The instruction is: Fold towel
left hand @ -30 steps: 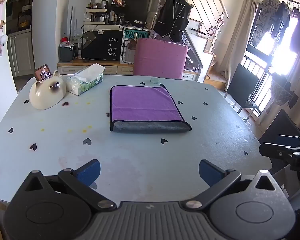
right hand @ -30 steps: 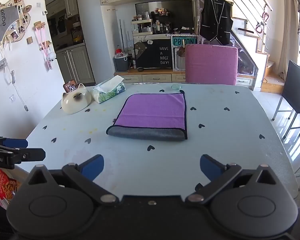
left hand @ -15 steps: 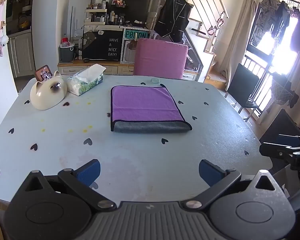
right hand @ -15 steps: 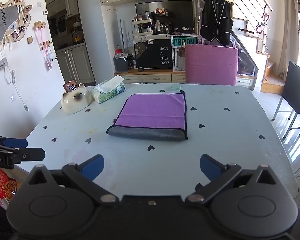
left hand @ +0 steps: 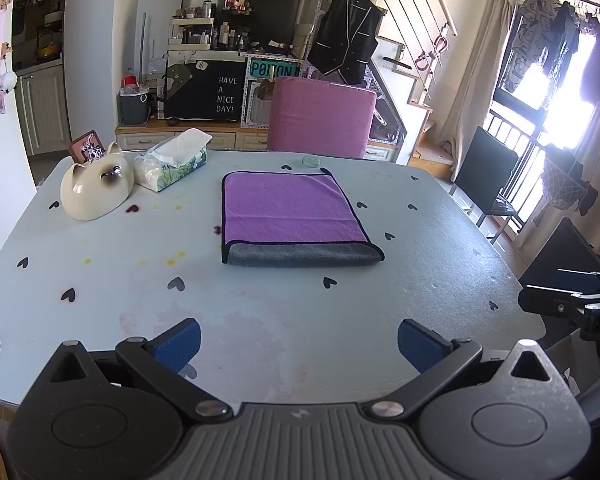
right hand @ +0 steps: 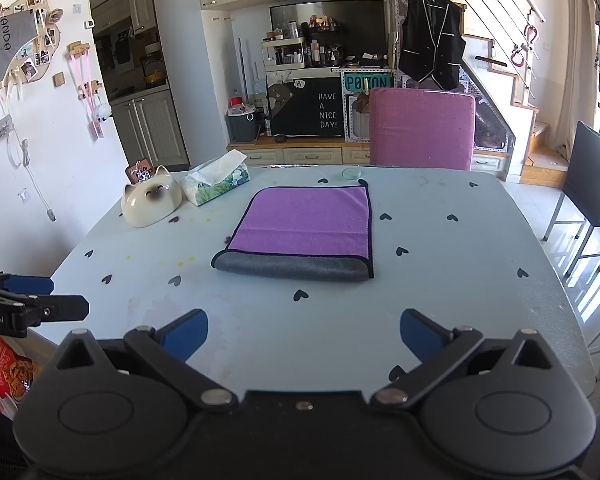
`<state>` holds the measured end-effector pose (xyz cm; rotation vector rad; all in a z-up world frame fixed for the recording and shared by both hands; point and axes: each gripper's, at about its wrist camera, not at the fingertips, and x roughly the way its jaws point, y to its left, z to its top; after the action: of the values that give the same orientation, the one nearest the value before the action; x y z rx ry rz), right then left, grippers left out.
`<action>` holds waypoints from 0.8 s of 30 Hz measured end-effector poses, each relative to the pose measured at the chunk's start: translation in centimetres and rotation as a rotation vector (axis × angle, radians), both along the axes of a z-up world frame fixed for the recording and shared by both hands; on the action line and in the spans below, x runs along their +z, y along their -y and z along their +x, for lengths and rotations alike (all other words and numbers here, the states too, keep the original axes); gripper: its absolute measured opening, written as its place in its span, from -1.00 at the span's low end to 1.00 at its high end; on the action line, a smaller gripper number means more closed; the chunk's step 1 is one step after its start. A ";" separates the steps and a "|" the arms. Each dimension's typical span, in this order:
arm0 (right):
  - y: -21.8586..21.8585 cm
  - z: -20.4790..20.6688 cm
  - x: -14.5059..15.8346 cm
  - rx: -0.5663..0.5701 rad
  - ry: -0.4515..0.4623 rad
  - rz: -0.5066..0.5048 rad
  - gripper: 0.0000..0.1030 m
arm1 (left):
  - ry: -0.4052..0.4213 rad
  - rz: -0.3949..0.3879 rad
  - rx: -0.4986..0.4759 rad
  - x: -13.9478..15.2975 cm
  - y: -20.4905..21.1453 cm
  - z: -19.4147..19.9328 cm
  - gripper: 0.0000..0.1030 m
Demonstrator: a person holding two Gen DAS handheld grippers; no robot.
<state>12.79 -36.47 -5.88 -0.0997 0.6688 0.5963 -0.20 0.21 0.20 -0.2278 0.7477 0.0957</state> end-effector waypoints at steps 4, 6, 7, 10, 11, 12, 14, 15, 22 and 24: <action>0.0 0.0 0.0 -0.001 0.000 -0.001 0.99 | 0.000 0.000 0.001 0.0 0.0 0.0 1.00; 0.0 0.0 0.0 0.000 0.000 -0.001 0.99 | -0.001 0.000 0.002 0.0 0.2 0.1 1.00; 0.0 0.0 0.0 0.000 -0.001 -0.001 0.99 | -0.002 -0.001 0.002 0.1 0.1 0.1 1.00; -0.1 0.0 0.1 0.000 0.000 -0.003 0.99 | 0.000 0.000 0.001 0.0 0.1 0.1 1.00; -0.1 0.1 0.1 0.000 -0.001 -0.002 0.99 | 0.000 0.000 0.001 0.0 0.1 0.1 1.00; -0.1 0.1 0.1 -0.001 -0.001 -0.002 0.99 | 0.000 0.000 0.002 0.0 0.1 0.1 1.00; -0.1 0.1 0.1 -0.002 -0.001 -0.003 0.99 | -0.001 0.000 0.002 0.0 0.1 0.1 1.00; -0.1 0.1 0.1 -0.003 -0.001 -0.003 0.99 | -0.001 0.000 0.002 0.0 0.1 0.1 1.00; 0.0 -0.1 -0.1 -0.003 -0.001 -0.003 0.99 | 0.000 0.000 0.001 0.0 0.1 0.1 1.00; 0.0 -0.1 -0.1 -0.003 -0.002 -0.003 0.99 | 0.000 0.000 0.001 0.0 0.1 0.1 1.00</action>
<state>12.74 -36.43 -6.02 -0.1006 0.6713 0.5924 -0.13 0.12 0.21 -0.2288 0.7479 0.0967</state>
